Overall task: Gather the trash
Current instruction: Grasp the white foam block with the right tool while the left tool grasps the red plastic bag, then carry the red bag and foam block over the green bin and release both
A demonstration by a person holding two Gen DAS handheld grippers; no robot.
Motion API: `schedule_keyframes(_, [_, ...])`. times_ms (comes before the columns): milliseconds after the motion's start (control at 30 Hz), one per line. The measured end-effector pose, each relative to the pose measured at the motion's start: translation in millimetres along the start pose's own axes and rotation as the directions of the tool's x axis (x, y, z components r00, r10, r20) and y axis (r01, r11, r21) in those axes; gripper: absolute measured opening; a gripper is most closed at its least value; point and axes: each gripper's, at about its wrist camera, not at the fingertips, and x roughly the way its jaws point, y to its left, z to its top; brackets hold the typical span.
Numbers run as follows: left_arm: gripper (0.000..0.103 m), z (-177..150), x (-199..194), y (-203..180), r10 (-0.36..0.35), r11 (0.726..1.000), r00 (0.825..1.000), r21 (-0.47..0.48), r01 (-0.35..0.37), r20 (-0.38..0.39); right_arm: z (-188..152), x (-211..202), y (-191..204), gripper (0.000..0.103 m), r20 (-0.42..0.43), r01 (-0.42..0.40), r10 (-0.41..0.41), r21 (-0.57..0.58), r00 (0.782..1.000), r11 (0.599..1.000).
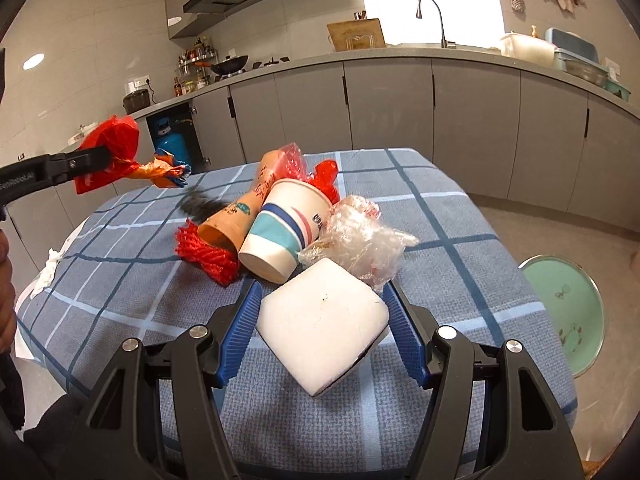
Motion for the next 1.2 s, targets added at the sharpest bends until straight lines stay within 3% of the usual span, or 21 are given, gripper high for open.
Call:
schedule_keyframes(300, [0.019, 9, 2, -25, -0.041, 0.998, 0.999, 0.055, 0.040, 0.024, 8, -12, -19, 0.063, 0.040, 0.042, -0.043, 0.028, 0.998, 0.999])
schedule_keyframes(633, [0.019, 23, 14, -66, -0.118, 0.985, 0.992, 0.130, 0.111, 0.049, 20, -26, -64, 0.063, 0.086, 0.137, -0.144, 0.083, 0.986, 0.987])
schedule_keyframes(833, [0.019, 33, 20, -101, -0.191, 0.967, 0.980, 0.182, 0.176, 0.064, 25, -39, -94, 0.063, 0.102, 0.206, -0.218, 0.115, 0.971, 0.972])
schedule_keyframes(1200, [0.019, 45, 27, -169, -0.332, 0.917, 0.940, 0.258, 0.304, 0.074, 32, -64, -160, 0.063, 0.127, 0.328, -0.354, 0.186, 0.927, 0.926])
